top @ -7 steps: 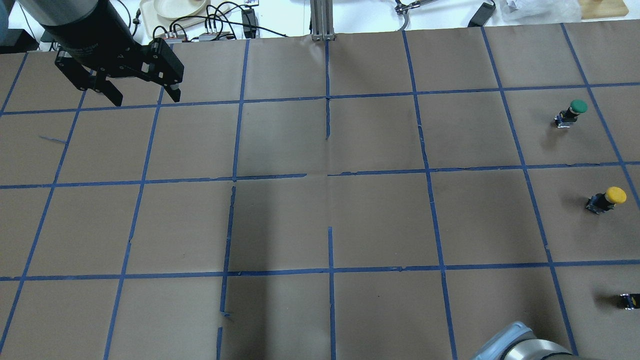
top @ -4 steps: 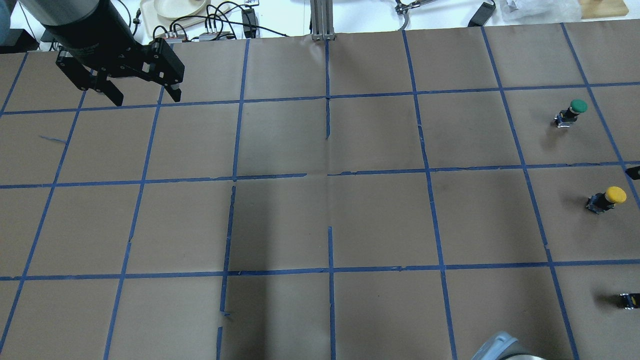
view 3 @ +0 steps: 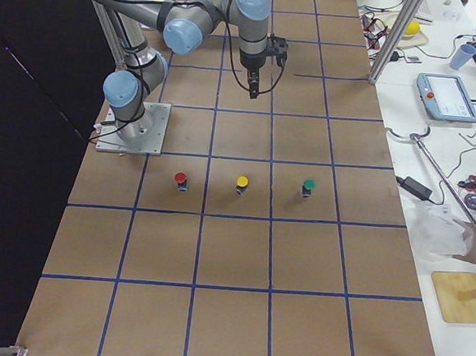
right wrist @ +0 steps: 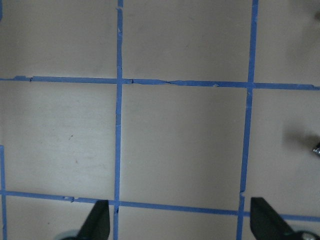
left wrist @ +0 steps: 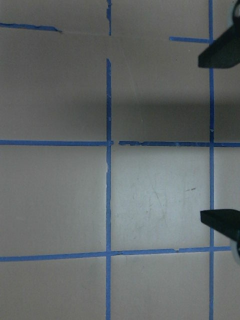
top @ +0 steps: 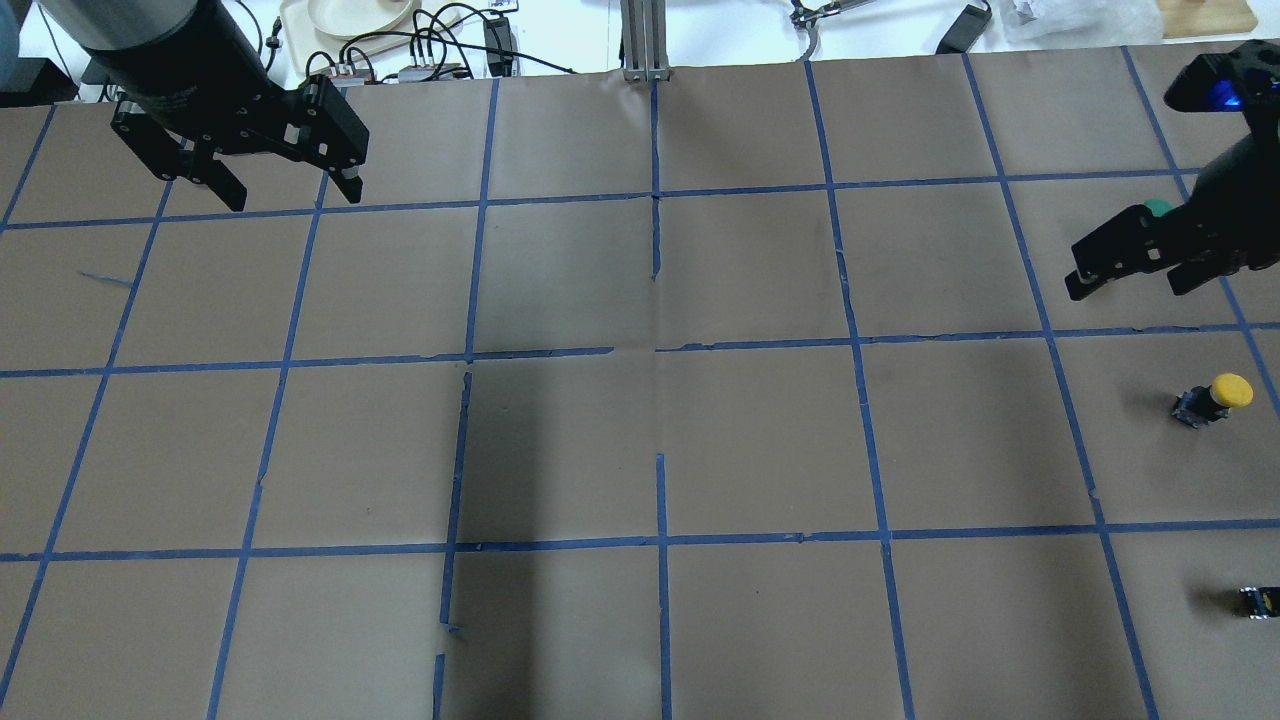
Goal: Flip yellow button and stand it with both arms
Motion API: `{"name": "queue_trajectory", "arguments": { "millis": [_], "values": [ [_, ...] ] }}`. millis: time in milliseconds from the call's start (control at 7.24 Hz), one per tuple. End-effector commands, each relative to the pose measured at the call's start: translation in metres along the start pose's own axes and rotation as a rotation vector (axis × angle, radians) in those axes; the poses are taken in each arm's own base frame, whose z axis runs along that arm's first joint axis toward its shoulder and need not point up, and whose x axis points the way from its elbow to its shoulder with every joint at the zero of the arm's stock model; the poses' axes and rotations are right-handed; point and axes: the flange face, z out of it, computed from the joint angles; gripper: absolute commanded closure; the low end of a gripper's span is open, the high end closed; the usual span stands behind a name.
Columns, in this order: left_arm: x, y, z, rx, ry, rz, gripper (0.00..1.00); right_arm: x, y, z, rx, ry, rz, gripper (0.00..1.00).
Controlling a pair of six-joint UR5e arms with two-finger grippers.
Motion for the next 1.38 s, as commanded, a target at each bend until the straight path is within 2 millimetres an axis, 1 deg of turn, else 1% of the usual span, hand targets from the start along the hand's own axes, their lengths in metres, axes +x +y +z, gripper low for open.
{"name": "queue_trajectory", "arguments": {
  "millis": [0,138,276,414,553,691,829,967,1105,1243],
  "values": [
    [0.000,0.000,0.001,-0.001,0.000,0.000,0.00,-0.056,0.004,-0.009,-0.069,0.024,0.076,0.00],
    [0.000,0.000,0.001,-0.001,-0.001,0.000,0.00,-0.077,0.010,-0.001,-0.122,0.023,0.119,0.00],
    [0.000,0.000,0.001,-0.003,-0.001,0.000,0.00,-0.106,0.013,-0.005,-0.112,0.030,0.120,0.00],
    [0.000,-0.001,0.004,-0.007,-0.001,0.000,0.00,-0.138,0.015,-0.015,-0.098,0.055,0.082,0.00],
    [0.001,-0.001,0.004,-0.009,-0.001,0.003,0.00,-0.148,0.022,-0.017,-0.114,0.129,0.040,0.00],
    [0.001,-0.001,0.004,-0.009,-0.001,0.003,0.00,-0.160,0.033,-0.027,-0.124,0.131,0.013,0.00],
    [0.001,-0.002,0.007,-0.013,0.001,0.003,0.00,-0.164,0.035,-0.031,-0.116,0.124,0.007,0.00],
    [0.001,-0.001,0.007,-0.013,0.001,0.003,0.00,-0.164,0.030,-0.025,-0.119,0.118,0.009,0.00],
    [0.001,-0.002,0.007,-0.012,0.001,0.003,0.00,-0.163,0.033,-0.030,-0.116,0.127,0.008,0.00],
    [0.001,-0.002,0.007,-0.012,0.001,0.003,0.00,-0.163,0.034,-0.028,-0.123,0.132,0.008,0.00]
  ]
}}
